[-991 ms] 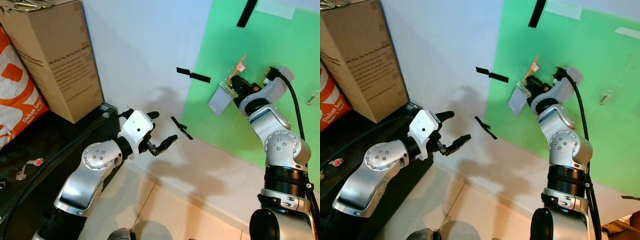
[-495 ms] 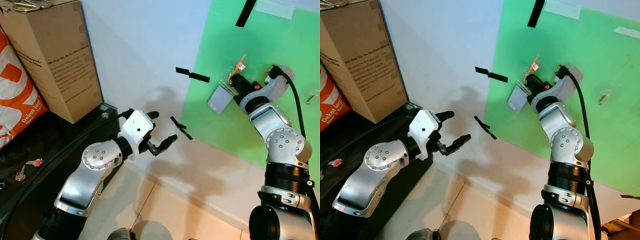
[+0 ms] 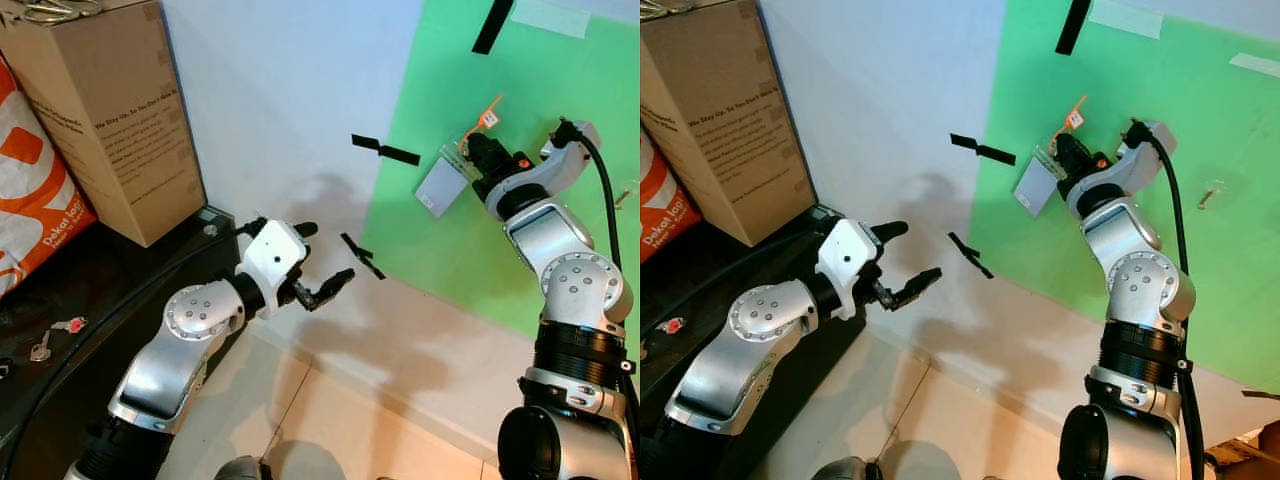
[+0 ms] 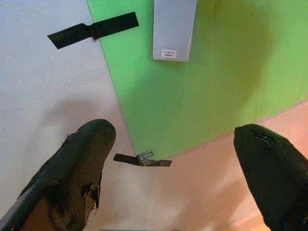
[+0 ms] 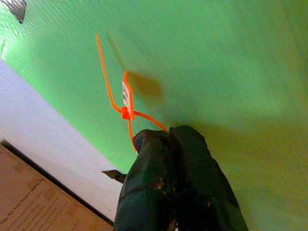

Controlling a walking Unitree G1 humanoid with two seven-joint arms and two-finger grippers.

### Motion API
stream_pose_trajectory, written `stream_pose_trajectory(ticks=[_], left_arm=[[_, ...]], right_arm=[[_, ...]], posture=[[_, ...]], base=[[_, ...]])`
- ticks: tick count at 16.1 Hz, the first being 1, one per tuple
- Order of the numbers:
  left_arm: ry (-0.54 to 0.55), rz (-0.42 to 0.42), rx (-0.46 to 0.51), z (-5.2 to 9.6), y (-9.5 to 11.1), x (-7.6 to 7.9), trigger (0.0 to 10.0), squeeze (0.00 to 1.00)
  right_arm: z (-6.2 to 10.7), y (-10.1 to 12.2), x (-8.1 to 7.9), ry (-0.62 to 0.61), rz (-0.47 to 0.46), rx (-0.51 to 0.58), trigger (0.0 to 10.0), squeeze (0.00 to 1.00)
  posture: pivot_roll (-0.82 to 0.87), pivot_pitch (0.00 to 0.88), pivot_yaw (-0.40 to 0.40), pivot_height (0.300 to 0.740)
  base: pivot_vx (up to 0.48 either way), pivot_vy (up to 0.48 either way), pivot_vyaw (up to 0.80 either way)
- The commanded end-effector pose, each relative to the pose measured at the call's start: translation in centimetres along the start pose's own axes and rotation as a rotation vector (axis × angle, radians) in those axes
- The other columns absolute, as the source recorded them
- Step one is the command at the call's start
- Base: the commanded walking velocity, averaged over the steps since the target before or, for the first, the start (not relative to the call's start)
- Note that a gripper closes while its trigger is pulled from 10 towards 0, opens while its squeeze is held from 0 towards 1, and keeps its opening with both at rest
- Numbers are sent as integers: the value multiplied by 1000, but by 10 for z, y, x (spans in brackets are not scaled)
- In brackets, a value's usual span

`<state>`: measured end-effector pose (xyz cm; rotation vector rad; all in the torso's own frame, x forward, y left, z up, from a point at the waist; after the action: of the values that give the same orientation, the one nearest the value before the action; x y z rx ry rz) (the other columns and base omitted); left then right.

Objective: Hang keys on a hook

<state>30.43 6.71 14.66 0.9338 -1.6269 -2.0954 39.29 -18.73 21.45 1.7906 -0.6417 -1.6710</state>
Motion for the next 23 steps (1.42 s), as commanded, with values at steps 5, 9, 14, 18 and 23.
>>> stream_pose_trajectory(ticks=[5,9,14,18,23], left_arm=[[-6,-9,-3,-1,1,2,10000,0],[-7,-8,-6,0,0,2,10000,0],[-10,-7,-6,0,0,3,10000,0],[-15,-6,-6,-1,0,5,10000,0],[-16,-6,-8,-1,-1,5,10000,0]], right_arm=[[-3,4,-6,-2,47,2,10000,0],[-9,0,-9,0,108,-17,10000,0],[-12,7,-12,11,149,-7,10000,0],[-14,21,-18,28,382,59,10000,0],[-2,17,-36,152,633,139,10000,0]], posture=[[-40,0,-68,740],[-39,0,-70,740],[-42,0,-68,740],[-45,0,-66,740],[-44,0,-66,740]], base=[[0,0,0],[0,0,0],[0,0,0],[0,0,0],[0,0,0]])
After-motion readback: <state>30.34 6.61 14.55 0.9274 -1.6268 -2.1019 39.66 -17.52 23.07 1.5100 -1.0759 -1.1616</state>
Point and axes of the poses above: a point about 5 cm out from each wrist's last joint towards the gripper, its own z axis pointing back from the gripper into the wrist, its own y axis along the axis of the wrist's last joint, x = y × z, the point moved 5 cm from there along -z, pointing out of the wrist towards the gripper, and after that the axes turned 3 degrees about -z, right-handed, at the moved point
